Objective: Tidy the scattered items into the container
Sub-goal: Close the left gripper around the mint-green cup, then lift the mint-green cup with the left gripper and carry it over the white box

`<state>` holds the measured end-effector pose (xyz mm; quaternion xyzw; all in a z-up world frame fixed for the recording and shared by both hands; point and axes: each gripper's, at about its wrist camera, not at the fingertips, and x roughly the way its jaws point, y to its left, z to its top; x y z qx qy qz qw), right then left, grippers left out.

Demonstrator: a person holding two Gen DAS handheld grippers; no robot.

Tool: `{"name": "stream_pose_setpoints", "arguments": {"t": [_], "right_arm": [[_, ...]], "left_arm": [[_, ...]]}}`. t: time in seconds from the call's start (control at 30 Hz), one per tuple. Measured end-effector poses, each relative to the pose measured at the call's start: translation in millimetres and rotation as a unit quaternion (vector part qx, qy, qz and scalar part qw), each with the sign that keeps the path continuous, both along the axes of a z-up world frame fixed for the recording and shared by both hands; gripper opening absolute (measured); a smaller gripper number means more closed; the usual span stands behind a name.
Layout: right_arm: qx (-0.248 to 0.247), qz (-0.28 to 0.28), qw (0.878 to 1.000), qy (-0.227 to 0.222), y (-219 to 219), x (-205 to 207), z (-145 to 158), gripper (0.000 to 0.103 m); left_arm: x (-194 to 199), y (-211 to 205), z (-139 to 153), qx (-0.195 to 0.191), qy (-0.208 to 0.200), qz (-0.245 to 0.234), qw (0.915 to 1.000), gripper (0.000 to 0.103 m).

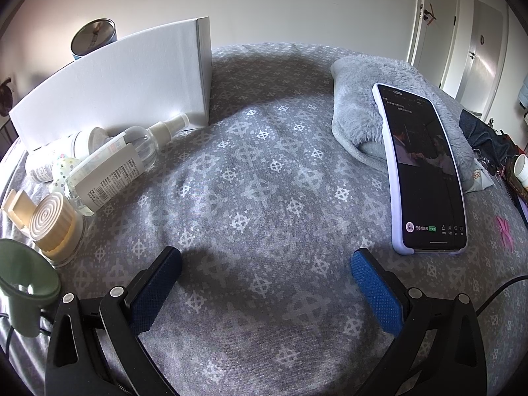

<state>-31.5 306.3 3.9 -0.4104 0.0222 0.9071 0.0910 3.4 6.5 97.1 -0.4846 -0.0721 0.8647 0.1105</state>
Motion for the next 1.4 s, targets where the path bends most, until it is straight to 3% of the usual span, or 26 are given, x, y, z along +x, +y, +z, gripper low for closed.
{"name": "stream_pose_setpoints", "arguments": {"t": [0.1,0.2,0.33,0.43,0.57,0.63,0.8,1.0,1.4], "right_arm": [[-0.001,0.0,1.0,0.0,-0.2,-1.0,0.0,0.103],[-0.001,0.0,1.0,0.0,-0.3,-1.2,-0.2,0.103],[-0.001,0.0,1.0,0.001,-0.7,-1.0,-1.0,0.103],[-0.001,0.0,1.0,0.001,-1.1,-1.4,-1.3,0.103],[-0.001,0.0,1.0,0.001,-1.5,-1.8,-1.3,0.103],[-0.001,0.0,1.0,0.001,-1.9,-2.4,-1.5,0.103],[-0.001,0.0,1.0,0.001,-1.0,-1.3,-1.3,0.103],[-0.001,0.0,1.0,0.001,-1.7,-2.2,-1.8,0.103],[-0.002,0.0,1.0,0.001,-1.5,-2.1,-1.8,0.103]], "left_arm": [[-17.8,20.0,-26.6,0.045,-0.072,0.007,0.9964,0.103],[-18.3,36.2,-46.4,0.101,-0.107,0.019,0.989,0.103],[-22.6,45.1,-69.7,0.094,-0.146,0.064,0.9828,0.103],[-30.1,46.4,-77.0,0.1,-0.149,0.088,0.9798,0.103],[-34.1,50.9,-80.2,0.102,-0.151,0.084,0.9797,0.101],[-31.0,50.5,-79.5,0.103,-0.147,0.08,0.9805,0.095],[-23.1,34.6,-80.2,0.114,-0.143,0.098,0.9782,0.063],[-17.1,17.6,-80.1,0.151,-0.142,0.099,0.9732,0.049],[-4.1,-3.8,-63.4,0.167,-0.112,0.105,0.974,0.04]]}}
